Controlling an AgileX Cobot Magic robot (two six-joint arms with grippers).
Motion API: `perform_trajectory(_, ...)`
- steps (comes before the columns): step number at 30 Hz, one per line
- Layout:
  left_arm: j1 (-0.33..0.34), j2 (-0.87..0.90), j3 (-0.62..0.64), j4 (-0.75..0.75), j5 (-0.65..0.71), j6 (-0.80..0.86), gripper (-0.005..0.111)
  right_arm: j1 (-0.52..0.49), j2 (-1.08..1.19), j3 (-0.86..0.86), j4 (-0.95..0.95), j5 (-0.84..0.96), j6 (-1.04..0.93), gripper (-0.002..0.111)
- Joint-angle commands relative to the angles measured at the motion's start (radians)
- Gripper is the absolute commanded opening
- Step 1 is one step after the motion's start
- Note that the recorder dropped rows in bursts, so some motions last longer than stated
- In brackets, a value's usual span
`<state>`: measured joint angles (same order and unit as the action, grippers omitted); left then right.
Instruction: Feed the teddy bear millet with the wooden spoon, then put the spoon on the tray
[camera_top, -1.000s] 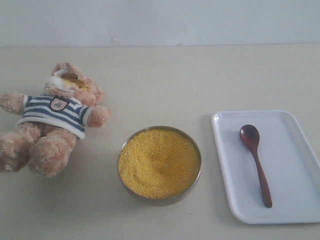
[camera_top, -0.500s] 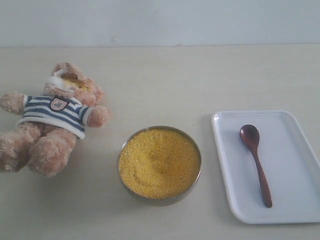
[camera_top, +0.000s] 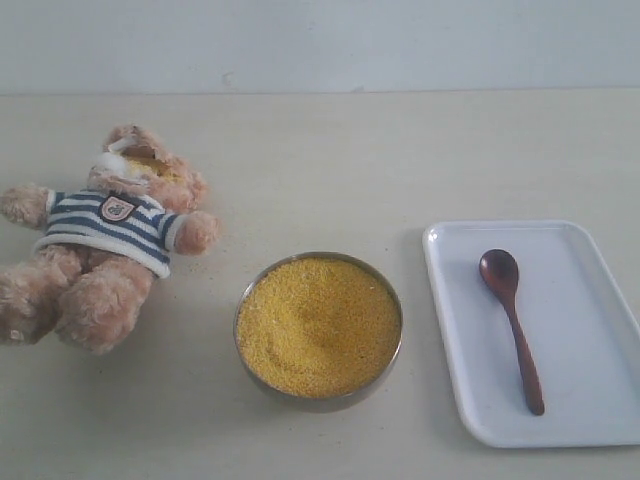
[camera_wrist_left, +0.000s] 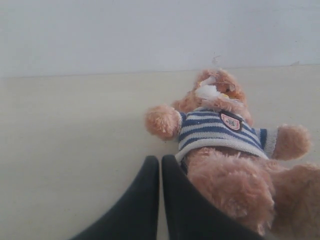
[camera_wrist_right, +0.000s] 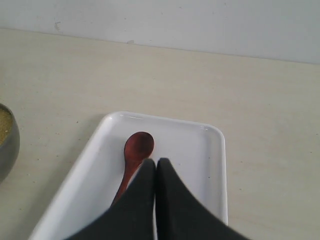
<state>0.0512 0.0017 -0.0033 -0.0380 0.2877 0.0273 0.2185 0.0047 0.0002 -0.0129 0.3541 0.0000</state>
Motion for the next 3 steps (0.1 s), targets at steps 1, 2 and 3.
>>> perform_trajectory(1, -0.001, -0.002, 0.003, 0.003, -0.004, -0.008, 0.004, -0.001, -0.005, 0.0, 0.002, -0.009, 0.0, 0.0)
perform_trajectory(2, -0.001, -0.002, 0.003, 0.003, -0.004, -0.008, 0.004, -0.001, -0.005, 0.0, 0.002, -0.009, 0.0, 0.0)
perform_trajectory(3, -0.001, -0.002, 0.003, 0.003, -0.004, -0.008, 0.004, -0.001, -0.005, 0.0, 0.002, -0.009, 0.0, 0.0)
